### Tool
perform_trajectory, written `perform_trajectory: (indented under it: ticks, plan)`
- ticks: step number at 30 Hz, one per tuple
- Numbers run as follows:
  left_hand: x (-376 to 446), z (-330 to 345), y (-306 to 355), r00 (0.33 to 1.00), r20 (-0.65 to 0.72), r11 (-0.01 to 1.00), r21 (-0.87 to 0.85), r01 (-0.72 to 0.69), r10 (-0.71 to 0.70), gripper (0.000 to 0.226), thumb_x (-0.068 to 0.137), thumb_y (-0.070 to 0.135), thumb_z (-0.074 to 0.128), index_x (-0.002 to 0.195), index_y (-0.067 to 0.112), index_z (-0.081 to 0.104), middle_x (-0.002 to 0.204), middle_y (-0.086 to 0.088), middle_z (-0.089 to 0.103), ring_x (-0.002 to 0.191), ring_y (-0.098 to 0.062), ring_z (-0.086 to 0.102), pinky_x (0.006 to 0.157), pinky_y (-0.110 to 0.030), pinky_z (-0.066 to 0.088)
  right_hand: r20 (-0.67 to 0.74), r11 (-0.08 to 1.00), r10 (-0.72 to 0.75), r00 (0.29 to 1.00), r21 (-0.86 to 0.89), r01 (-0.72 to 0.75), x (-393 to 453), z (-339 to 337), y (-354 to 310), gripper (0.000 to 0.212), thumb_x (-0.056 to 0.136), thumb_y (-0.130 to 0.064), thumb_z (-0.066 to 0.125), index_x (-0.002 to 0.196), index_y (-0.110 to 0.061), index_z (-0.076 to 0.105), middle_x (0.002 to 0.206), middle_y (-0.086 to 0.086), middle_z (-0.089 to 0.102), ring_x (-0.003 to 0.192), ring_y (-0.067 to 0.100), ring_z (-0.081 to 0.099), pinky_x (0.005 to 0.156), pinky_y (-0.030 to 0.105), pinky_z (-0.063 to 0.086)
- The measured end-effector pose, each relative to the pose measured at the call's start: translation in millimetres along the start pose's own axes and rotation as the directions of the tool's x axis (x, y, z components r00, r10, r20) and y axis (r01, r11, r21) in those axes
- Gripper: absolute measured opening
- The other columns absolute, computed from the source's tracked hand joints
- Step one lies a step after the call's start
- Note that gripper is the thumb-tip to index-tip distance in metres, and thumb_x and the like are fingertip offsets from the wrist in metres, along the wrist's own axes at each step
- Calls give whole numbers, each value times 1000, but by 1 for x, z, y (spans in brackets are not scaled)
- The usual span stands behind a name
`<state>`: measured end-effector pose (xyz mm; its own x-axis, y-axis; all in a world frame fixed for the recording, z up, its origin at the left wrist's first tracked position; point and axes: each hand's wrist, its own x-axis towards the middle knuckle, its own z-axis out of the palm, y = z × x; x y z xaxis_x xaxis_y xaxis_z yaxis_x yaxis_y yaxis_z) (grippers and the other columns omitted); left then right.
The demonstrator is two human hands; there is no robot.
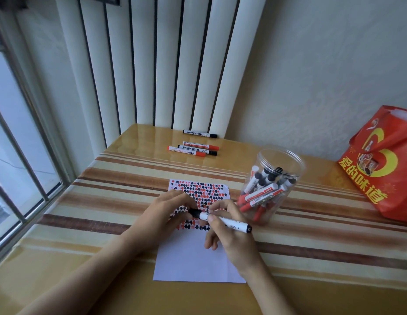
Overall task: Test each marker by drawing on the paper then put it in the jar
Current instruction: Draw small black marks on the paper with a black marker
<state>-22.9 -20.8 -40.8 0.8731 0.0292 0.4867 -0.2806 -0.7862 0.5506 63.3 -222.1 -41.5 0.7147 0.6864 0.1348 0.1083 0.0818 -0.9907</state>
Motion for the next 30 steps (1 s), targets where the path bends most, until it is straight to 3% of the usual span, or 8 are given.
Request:
perform_trajectory:
  ticks: [5,8,11,16,19,22,25,30]
  plan:
    - [-4,-1,-4,1000,-12,998,-50,24,-25,25,92,11,69,107,26,55,100,20,64,94,-5,63,79,-33,50,-63,999,26,998,35,-24,2,-9,-2,34,82,-44,80,93,-18,62,65,16,59,46,24,50,46,27,35]
    - [-4,0,-5,998,-30,998,-30,47,-48,30,92,16,70,111,30,52,104,24,63,98,0,61,82,-22,48,-110,993,65,992,107,-53,5,-16,-6,26,83,-43,79,93,-21,70,75,16,68,46,26,57,45,26,40]
    - [-4,-2,-9,1000,-16,999,52,15,-14,32,92,19,70,123,23,61,105,17,65,98,-3,60,86,-23,47,-74,994,4,997,-109,-12,4,-23,-4,4,93,-23,76,95,-20,73,89,6,74,54,27,68,49,30,48]
    - [-1,2,-8,999,0,982,183,-51,52,21,88,14,75,108,9,75,97,-2,67,90,-23,60,79,-38,50,29,805,-216,976,-561,194,3,-19,5,13,93,-16,76,103,-25,73,97,-14,74,78,16,72,63,27,55]
    - [-2,2,-8,997,-14,985,156,-67,70,20,87,11,76,107,10,75,94,-1,66,88,-20,59,77,-32,48,72,697,-326,943,-656,291,5,-15,6,16,88,-21,81,100,-22,71,97,-16,73,80,14,69,68,33,54]
    - [-3,0,-8,997,-15,987,144,-72,75,22,85,10,77,107,8,76,93,-2,67,86,-20,60,75,-32,49,53,665,-371,927,-681,305,7,-11,7,16,86,-24,84,93,-20,71,91,-21,72,85,1,69,75,28,54]
    - [-4,-1,-7,995,-13,983,156,-91,95,22,84,7,77,106,6,76,92,-4,67,84,-22,61,73,-34,50,22,700,-326,945,-667,256,8,-9,7,17,87,-35,82,88,-23,69,78,-28,66,64,2,65,63,33,53]
    - [-4,1,-11,995,0,983,152,-101,102,22,85,8,76,107,7,76,90,-3,65,83,-19,59,72,-29,46,-1,755,-236,972,-630,183,6,-8,1,21,90,-41,79,84,-26,65,60,-11,63,40,11,62,45,32,48]
